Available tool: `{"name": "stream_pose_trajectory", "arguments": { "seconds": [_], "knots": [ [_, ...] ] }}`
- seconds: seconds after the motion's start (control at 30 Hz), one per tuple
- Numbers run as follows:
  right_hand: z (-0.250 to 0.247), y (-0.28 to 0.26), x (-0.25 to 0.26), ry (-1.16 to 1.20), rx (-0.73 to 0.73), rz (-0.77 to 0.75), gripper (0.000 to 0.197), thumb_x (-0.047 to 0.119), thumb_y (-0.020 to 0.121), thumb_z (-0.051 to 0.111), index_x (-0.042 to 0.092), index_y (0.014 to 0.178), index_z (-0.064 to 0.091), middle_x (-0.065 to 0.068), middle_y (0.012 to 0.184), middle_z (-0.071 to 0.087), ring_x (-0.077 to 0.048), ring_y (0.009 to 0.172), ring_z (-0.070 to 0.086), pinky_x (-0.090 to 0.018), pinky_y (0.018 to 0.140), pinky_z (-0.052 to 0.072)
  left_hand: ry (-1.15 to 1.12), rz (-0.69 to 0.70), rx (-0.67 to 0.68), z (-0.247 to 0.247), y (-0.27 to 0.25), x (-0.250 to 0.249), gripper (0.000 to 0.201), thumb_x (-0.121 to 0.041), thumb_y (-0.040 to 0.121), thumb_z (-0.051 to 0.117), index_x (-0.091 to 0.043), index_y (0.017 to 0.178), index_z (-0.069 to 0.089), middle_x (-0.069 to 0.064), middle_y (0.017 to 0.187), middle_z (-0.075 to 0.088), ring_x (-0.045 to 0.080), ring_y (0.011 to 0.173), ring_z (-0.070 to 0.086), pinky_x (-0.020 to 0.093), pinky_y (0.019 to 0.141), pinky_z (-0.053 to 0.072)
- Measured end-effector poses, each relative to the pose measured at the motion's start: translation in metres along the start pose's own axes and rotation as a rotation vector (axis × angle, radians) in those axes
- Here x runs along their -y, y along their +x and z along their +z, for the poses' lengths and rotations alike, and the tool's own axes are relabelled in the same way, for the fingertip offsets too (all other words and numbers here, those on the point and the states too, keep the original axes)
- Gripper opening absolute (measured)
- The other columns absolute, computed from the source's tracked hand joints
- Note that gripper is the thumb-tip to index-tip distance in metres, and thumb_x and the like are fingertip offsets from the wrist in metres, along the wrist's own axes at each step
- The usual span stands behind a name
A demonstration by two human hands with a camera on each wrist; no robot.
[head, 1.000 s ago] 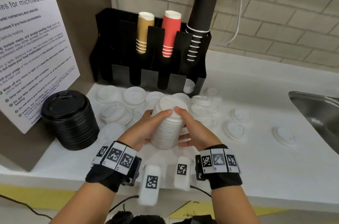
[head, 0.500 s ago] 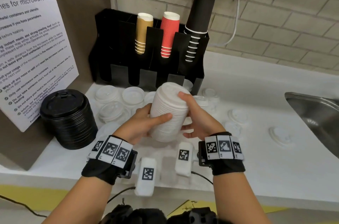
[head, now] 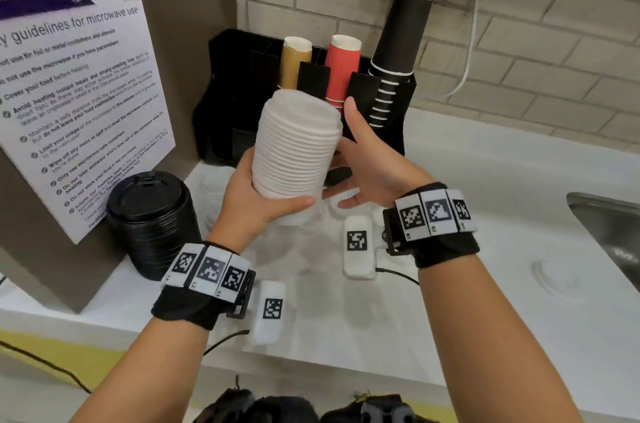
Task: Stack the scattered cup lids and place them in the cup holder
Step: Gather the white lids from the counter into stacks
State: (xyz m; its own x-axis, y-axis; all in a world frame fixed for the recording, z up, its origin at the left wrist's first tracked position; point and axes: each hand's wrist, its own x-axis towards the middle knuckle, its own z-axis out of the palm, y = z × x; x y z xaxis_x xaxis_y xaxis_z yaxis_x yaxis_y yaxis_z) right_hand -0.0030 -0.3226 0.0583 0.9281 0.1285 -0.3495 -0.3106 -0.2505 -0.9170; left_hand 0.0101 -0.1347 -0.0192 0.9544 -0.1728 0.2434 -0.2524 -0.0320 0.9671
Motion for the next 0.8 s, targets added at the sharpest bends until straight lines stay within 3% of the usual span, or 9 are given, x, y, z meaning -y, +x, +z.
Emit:
{"name": "stream_pose_trajectory", "arguments": {
  "seconds": [0.07, 0.17, 0.2, 0.27, 0.33, 0.4, 0.53, 0.63, 0.8],
  "knots": [
    [0.001, 0.010, 0.000, 0.035, -0.058, -0.043, 0.081, 0.086, 0.076, 0.020, 0.035, 0.129, 0.054, -0.004, 0.120, 0.061, -0.028, 0.107, 0.062, -0.042, 0.082, 0.051, -0.015, -0.001, -0.056, -0.014, 0.004, -0.002, 0.089, -0.030, 0.045, 0.089, -0.027, 0.126, 0.050, -0.011, 0.119, 0.063, -0.003, 0.109, 0.059, 0.020, 0.088, 0.050],
    [0.018, 0.030, -0.009, -0.235, -0.199, -0.151, 0.040, 0.048, 0.098, 0.040, 0.022, 0.119, 0.061, 0.004, 0.108, 0.060, -0.019, 0.105, 0.057, -0.025, 0.080, 0.046, -0.050, -0.017, -0.135, -0.035, 0.007, -0.004, 0.092, -0.025, 0.044, 0.093, -0.021, 0.127, 0.052, -0.008, 0.119, 0.064, 0.002, 0.109, 0.062, 0.031, 0.094, 0.054],
    [0.027, 0.038, -0.014, -0.433, -0.170, -0.220, 0.032, 0.035, 0.099, 0.046, 0.016, 0.118, 0.062, 0.004, 0.107, 0.060, -0.017, 0.105, 0.056, -0.020, 0.077, 0.044, -0.053, -0.027, -0.158, -0.042, 0.007, -0.005, 0.098, -0.024, 0.042, 0.097, -0.018, 0.129, 0.052, -0.005, 0.121, 0.064, 0.007, 0.112, 0.062, 0.037, 0.096, 0.053],
    [0.050, 0.053, -0.026, -0.773, 0.012, -0.349, 0.027, 0.021, 0.095, 0.055, 0.012, 0.117, 0.066, -0.002, 0.115, 0.062, -0.018, 0.108, 0.056, -0.018, 0.083, 0.041, -0.045, -0.034, -0.189, -0.053, 0.008, -0.010, 0.105, -0.032, 0.038, 0.095, -0.015, 0.132, 0.050, 0.001, 0.126, 0.063, 0.015, 0.117, 0.060, 0.045, 0.099, 0.051],
    [0.074, 0.063, -0.035, -0.996, 0.196, -0.432, 0.027, 0.022, 0.089, 0.062, 0.018, 0.115, 0.069, -0.002, 0.120, 0.062, -0.021, 0.113, 0.055, -0.029, 0.096, 0.042, -0.041, -0.027, -0.202, -0.060, 0.009, -0.017, 0.108, -0.040, 0.036, 0.089, -0.012, 0.132, 0.050, 0.003, 0.127, 0.063, 0.018, 0.118, 0.060, 0.047, 0.099, 0.050],
    [0.098, 0.068, -0.040, -1.121, 0.315, -0.525, 0.031, 0.029, 0.085, 0.067, 0.027, 0.116, 0.068, 0.001, 0.121, 0.062, -0.022, 0.115, 0.052, -0.041, 0.097, 0.043, -0.049, -0.019, -0.209, -0.064, 0.010, -0.022, 0.109, -0.041, 0.035, 0.088, -0.009, 0.132, 0.051, 0.005, 0.127, 0.064, 0.020, 0.118, 0.061, 0.047, 0.100, 0.050],
    [0.131, 0.075, -0.055, -1.323, 0.429, -0.645, 0.051, 0.045, 0.081, 0.068, 0.035, 0.130, 0.055, 0.001, 0.124, 0.054, -0.024, 0.116, 0.042, -0.037, 0.085, 0.034, -0.090, -0.015, -0.201, -0.071, 0.011, -0.028, 0.105, -0.036, 0.038, 0.089, -0.008, 0.131, 0.052, 0.003, 0.123, 0.066, 0.015, 0.113, 0.064, 0.041, 0.096, 0.053],
    [0.134, 0.074, -0.063, -1.488, 0.427, -0.603, 0.062, 0.048, 0.075, 0.072, 0.028, 0.130, 0.052, 0.000, 0.130, 0.045, -0.022, 0.114, 0.034, -0.038, 0.086, 0.026, -0.112, 0.001, -0.179, -0.076, 0.013, -0.033, 0.102, -0.032, 0.041, 0.089, -0.005, 0.132, 0.051, 0.006, 0.124, 0.066, 0.016, 0.113, 0.064, 0.039, 0.095, 0.054],
    [0.100, 0.062, -0.054, -1.678, 0.575, -0.442, 0.050, 0.037, 0.069, 0.078, 0.033, 0.114, 0.058, -0.003, 0.121, 0.043, -0.027, 0.113, 0.034, -0.039, 0.082, 0.026, -0.137, 0.046, -0.166, -0.079, 0.020, -0.040, 0.101, -0.030, 0.043, 0.088, -0.002, 0.132, 0.050, 0.007, 0.124, 0.066, 0.017, 0.113, 0.065, 0.034, 0.092, 0.054]
  ]
}}
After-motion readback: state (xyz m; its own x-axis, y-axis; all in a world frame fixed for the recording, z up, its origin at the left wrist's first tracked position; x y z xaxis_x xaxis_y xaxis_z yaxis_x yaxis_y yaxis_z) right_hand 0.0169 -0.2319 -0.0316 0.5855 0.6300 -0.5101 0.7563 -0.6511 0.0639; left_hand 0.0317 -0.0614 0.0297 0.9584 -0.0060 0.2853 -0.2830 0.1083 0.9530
